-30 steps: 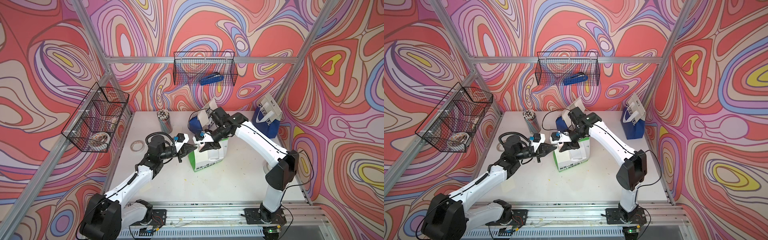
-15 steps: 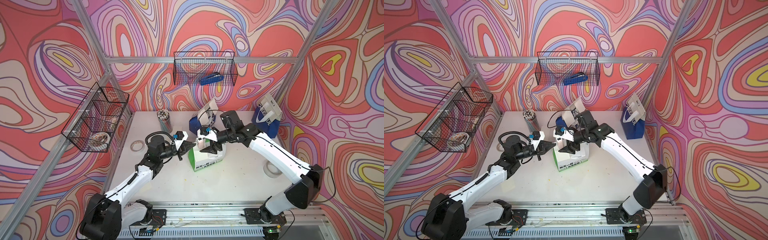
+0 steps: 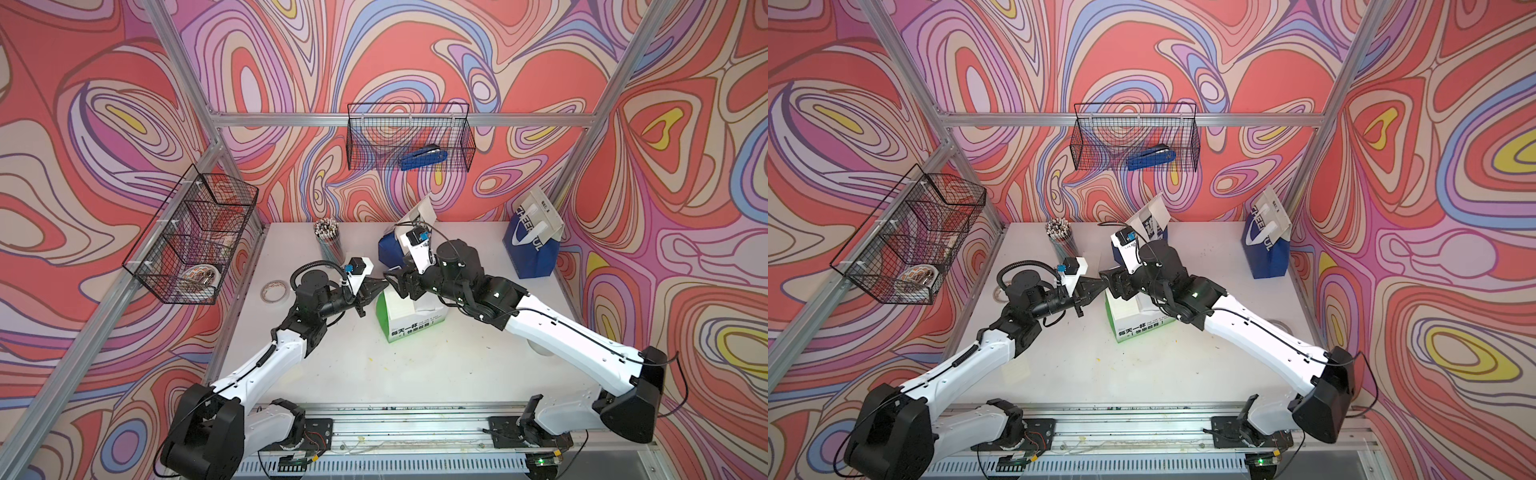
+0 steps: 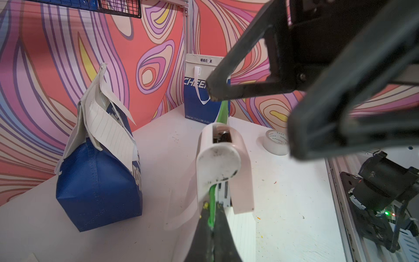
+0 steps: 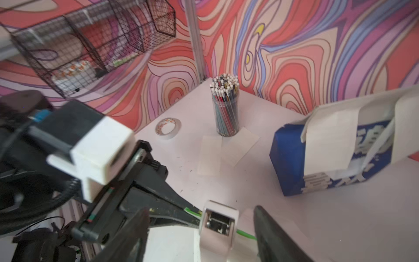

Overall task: Staple the receipts to the bags
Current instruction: Pick up the stapler from the takeout bag.

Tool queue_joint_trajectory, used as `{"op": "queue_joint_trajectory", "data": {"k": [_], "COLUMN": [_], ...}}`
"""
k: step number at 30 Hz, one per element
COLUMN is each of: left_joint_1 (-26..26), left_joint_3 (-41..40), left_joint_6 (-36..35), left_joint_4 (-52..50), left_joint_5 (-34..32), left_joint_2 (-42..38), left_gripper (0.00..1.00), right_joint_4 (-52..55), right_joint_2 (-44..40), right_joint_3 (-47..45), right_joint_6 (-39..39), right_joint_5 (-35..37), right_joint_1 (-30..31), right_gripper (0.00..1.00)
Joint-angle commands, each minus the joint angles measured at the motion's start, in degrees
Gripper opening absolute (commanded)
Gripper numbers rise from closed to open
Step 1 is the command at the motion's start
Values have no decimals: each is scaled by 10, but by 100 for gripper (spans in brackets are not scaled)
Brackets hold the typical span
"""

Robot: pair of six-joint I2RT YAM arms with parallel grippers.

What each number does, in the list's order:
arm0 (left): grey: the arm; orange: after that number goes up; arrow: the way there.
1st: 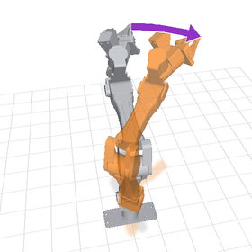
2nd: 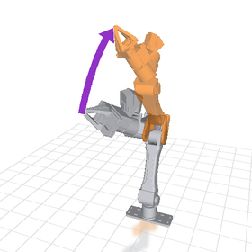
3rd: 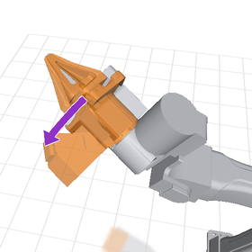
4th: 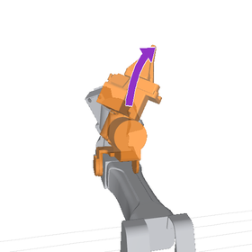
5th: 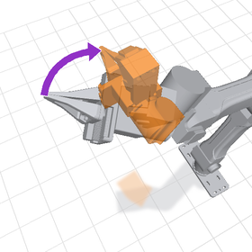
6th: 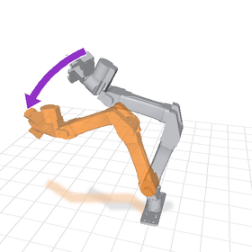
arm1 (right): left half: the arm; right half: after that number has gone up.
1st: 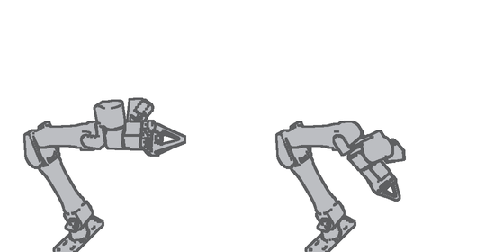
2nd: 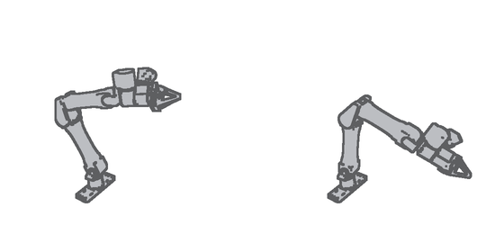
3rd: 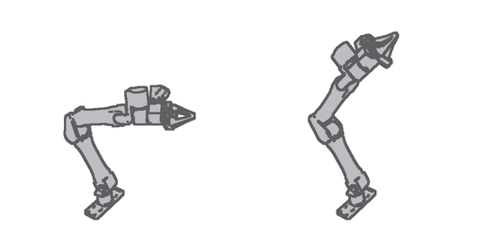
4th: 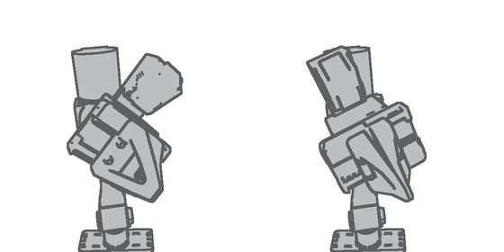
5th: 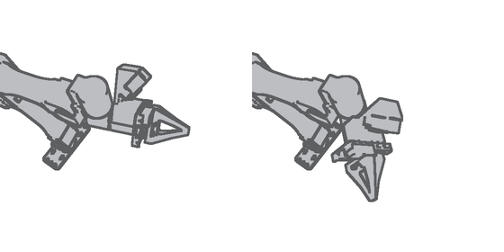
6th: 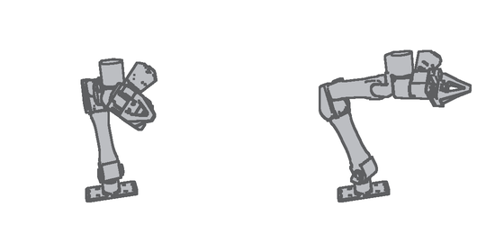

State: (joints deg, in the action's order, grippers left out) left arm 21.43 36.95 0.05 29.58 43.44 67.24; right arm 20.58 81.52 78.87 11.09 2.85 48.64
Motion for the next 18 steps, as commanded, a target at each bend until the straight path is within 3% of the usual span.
{"op": "queue_joint_trajectory", "data": {"k": [1, 3, 8, 14, 18], "left_joint_1": [2, 1, 1, 2, 2], "left_joint_3": [-5, -5, -3, 0, 1], "left_joint_6": [5, 2, -3, -1, -5], "left_joint_4": [7, -1, -10, -18, -22], "left_joint_5": [-2, -3, -6, -12, -12], "left_joint_2": [-1, -3, -6, -5, -6], "left_gripper": [0, 0, 0, 0, 0], "right_joint_4": [73, 79, 80, 61, 33], "right_joint_2": [25, 32, 36, 28, 10], "right_joint_3": [36, 37, 36, 40, 41], "right_joint_6": [87, 97, 115, 117, 102], "right_joint_5": [119, 121, 131, 131, 152], "right_joint_1": [8, 18, 22, 23, 23], "right_gripper": [75, 69, 41, 26, 21]}}
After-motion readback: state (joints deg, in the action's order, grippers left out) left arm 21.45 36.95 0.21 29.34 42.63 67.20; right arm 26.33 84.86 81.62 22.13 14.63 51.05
